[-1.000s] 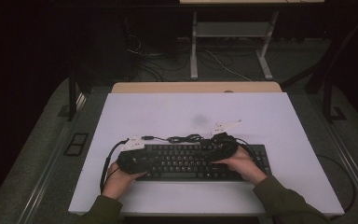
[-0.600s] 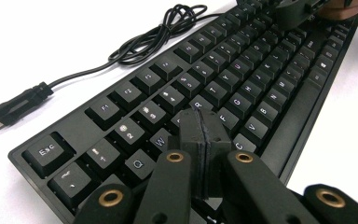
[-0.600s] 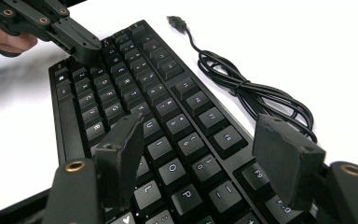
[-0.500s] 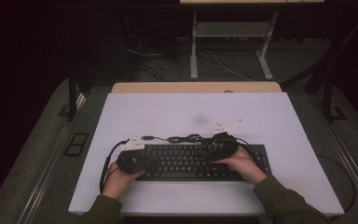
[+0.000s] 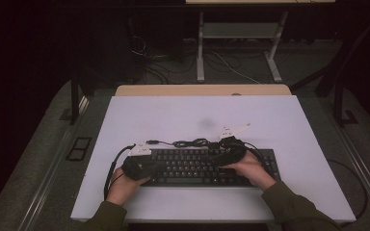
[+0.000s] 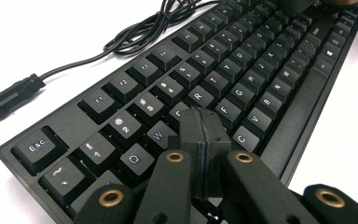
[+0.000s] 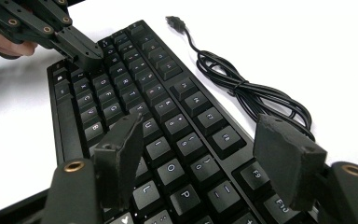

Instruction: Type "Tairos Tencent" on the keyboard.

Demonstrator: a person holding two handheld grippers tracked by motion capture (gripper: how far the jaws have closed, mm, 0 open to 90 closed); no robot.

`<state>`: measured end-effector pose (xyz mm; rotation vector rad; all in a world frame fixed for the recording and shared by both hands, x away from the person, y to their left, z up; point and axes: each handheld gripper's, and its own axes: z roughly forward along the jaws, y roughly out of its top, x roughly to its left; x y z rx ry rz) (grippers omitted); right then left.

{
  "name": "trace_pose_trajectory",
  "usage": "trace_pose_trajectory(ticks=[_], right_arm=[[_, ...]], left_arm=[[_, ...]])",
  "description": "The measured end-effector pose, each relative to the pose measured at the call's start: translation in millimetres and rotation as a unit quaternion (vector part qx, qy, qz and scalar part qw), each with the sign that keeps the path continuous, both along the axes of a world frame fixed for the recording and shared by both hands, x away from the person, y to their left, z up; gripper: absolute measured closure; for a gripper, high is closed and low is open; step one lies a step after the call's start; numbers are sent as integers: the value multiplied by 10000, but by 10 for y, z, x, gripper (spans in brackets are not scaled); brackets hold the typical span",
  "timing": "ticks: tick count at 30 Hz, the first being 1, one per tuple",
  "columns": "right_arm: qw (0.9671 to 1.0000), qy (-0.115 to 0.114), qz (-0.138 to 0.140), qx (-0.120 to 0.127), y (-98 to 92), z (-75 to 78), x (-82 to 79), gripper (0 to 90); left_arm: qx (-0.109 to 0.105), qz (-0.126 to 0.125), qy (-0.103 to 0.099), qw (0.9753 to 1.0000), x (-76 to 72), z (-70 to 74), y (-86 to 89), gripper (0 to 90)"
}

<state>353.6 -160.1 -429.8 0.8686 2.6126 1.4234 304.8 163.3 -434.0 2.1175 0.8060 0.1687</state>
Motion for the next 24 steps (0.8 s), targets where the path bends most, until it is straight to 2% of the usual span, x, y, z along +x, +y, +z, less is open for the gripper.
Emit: trace_pose_trajectory(ticks=[24], right_arm=[[10000, -17, 14, -14, 4, 0, -1, 327]], left_arm=[[98, 8, 12, 10000, -4, -27, -27, 892]])
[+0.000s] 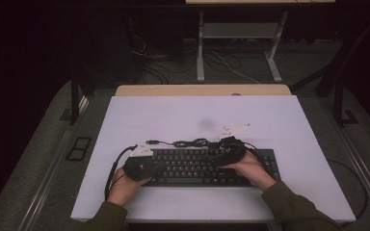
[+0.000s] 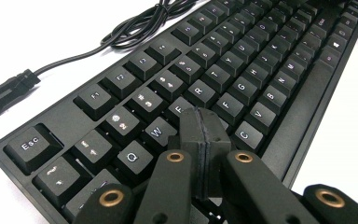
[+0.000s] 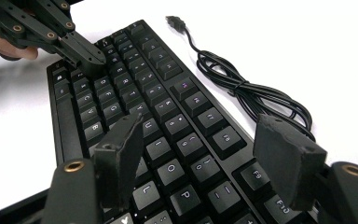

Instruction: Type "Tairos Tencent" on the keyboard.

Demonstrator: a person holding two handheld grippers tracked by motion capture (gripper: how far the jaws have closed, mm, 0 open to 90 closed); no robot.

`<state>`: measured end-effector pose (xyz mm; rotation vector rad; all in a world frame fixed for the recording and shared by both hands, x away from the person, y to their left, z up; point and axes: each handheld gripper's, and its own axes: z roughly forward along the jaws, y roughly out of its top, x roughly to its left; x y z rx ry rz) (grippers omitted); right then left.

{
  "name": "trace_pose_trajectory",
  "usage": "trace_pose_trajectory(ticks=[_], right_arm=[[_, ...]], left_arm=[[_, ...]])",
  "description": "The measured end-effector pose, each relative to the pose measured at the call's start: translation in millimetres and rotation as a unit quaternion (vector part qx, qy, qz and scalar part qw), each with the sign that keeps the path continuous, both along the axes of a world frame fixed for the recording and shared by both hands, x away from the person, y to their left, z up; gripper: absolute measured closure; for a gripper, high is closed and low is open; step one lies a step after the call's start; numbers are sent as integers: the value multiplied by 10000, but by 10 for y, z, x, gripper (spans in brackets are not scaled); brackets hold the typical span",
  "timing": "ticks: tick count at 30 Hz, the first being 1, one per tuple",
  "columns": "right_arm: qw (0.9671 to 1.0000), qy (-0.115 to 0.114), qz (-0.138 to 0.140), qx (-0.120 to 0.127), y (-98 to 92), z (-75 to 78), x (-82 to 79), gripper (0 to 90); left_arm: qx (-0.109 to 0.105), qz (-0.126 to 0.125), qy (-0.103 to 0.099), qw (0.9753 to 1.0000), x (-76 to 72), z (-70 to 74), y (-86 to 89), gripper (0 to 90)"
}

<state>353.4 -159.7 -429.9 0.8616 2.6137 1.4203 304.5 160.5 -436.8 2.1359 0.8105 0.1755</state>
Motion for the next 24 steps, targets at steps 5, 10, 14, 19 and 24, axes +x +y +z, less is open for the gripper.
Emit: trace_pose_trajectory(ticks=[5, 10, 14, 19, 24], right_arm=[[10000, -5, -11, 12, -1, 3, -3, 327], [10000, 6, -13, 15, -1, 4, -4, 327], [10000, 7, -21, 16, -6, 6, -2, 327], [10000, 15, -26, 16, -12, 8, -3, 327], [10000, -3, -42, 25, -29, 9, -3, 327]], left_arm=[[-111, -2, -70, 9999, -10, 31, 18, 892], [-169, 14, -72, 9998, -10, 49, 37, 892], [-203, 15, -73, 9998, -9, 57, 50, 891], [-256, 0, -82, 9996, -10, 64, 54, 878], [-288, -13, -81, 9996, -15, 73, 52, 832]])
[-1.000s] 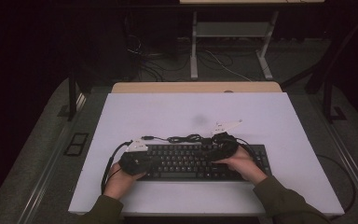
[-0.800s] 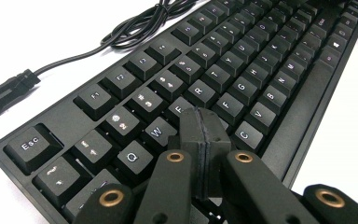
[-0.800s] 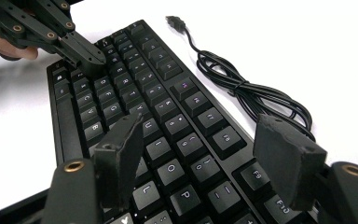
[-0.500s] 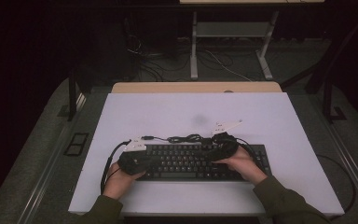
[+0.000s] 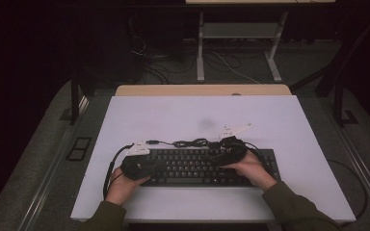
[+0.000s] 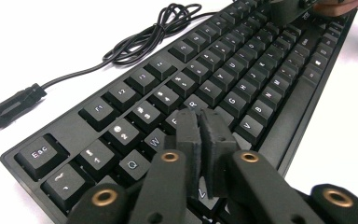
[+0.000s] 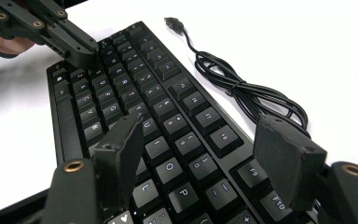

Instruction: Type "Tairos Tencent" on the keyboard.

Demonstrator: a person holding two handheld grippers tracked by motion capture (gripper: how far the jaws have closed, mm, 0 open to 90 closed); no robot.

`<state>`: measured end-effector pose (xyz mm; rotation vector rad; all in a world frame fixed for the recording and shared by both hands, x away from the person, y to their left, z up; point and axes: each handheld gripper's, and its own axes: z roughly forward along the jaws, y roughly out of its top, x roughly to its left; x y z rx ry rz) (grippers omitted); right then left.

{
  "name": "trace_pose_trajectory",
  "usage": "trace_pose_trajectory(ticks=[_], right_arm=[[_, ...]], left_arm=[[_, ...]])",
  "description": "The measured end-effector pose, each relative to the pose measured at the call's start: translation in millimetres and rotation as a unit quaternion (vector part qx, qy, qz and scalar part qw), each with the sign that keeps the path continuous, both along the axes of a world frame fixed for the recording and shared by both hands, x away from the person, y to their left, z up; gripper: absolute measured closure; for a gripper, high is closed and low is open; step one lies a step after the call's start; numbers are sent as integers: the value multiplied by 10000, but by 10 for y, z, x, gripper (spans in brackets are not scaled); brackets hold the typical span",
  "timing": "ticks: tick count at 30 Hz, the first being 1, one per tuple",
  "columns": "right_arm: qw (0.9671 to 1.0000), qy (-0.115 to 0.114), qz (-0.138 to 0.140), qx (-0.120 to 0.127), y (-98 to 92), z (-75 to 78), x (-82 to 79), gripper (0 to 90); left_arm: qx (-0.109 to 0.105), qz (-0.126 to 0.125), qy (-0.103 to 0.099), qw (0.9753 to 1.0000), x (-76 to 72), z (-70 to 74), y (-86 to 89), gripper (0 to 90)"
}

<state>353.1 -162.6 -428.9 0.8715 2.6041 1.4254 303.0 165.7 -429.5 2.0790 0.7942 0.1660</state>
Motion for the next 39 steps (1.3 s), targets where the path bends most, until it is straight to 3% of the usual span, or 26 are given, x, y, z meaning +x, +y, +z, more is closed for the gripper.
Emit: trace_pose_trajectory(ticks=[4, 9, 13, 31, 39], right_arm=[[10000, -1, -19, 1, -16, 0, -7, 327], [10000, 4, -61, 13, -42, 0, -19, 327], [9999, -8, -101, 12, -68, 1, -25, 327], [9999, -17, -155, 26, -90, 10, -29, 327], [9999, -30, -137, 18, -82, 8, -29, 327]], left_arm=[[-13, -50, 9, 10000, 1, 4, -5, 814], [-25, -190, 2, 9998, -1, 19, -24, 889], [-60, -302, 42, 9995, -11, 14, -59, 891], [-127, -765, 123, 9969, -107, -23, -270, 891], [-27, -999, 170, 9948, -139, -65, -362, 892]])
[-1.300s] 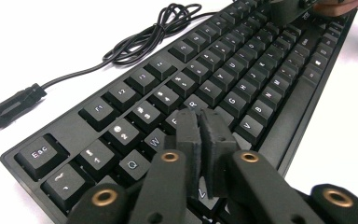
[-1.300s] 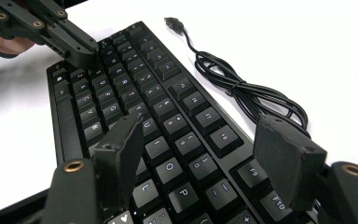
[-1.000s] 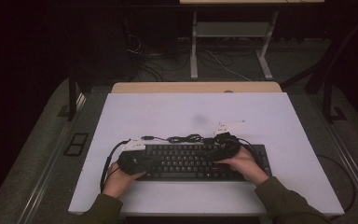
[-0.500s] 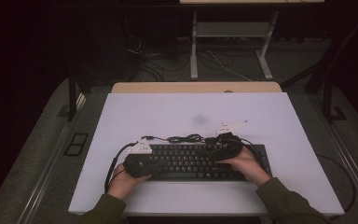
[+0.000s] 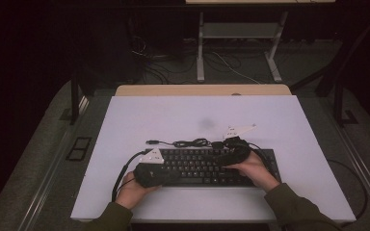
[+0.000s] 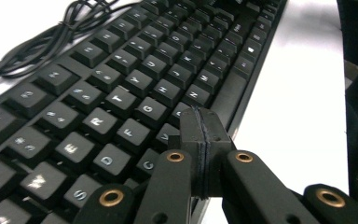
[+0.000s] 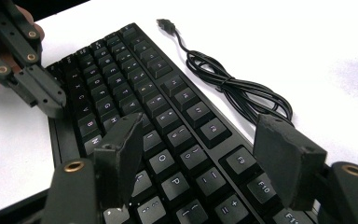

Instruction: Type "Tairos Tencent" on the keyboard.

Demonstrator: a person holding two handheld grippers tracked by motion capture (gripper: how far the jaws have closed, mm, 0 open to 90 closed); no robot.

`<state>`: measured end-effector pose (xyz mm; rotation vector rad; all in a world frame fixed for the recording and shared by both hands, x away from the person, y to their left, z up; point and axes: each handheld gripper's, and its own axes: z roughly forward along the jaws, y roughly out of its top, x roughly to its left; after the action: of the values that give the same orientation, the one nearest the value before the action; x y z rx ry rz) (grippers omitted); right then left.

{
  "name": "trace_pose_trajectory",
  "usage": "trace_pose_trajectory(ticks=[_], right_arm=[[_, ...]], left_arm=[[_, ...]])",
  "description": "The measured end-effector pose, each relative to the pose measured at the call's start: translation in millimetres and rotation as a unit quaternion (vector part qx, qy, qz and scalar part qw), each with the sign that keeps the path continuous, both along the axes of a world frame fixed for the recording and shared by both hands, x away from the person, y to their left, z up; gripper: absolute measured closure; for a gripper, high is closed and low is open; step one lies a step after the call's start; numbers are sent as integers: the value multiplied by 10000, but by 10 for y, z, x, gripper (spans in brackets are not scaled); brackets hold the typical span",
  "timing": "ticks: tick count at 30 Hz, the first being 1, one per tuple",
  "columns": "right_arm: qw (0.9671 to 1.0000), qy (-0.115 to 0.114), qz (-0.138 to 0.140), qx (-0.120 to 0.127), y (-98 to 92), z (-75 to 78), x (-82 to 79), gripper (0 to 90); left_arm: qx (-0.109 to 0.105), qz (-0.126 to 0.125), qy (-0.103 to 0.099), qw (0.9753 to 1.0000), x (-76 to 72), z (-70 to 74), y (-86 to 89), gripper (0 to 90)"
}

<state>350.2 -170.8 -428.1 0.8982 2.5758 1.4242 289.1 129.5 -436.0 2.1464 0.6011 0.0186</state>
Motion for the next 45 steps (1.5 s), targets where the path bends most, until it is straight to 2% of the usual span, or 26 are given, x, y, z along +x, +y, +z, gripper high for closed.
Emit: trace_pose_trajectory(ticks=[6, 16, 18, 28, 40, 45], right_arm=[[10000, -9, 7, 1, 2, -1, 1, 327], [10000, -12, 7, -4, 4, 0, 1, 327], [10000, -14, 1, -4, 5, 2, -2, 327], [10000, -17, -2, -2, 6, 2, -2, 327], [10000, -2, 2, -5, 5, 3, -6, 327], [10000, 22, 24, 4, -8, 14, -16, 372]], left_arm=[[118, -48, 1, 9999, 5, -18, -8, 891], [131, -75, 7, 9999, 5, -28, -17, 892], [224, -89, -18, 9997, 4, -42, -27, 892], [213, -74, -17, 9997, 8, -28, -19, 892], [36, 88, -69, 9999, 30, 15, 30, 888], [2, 191, -90, 9998, 45, 25, 48, 809]])
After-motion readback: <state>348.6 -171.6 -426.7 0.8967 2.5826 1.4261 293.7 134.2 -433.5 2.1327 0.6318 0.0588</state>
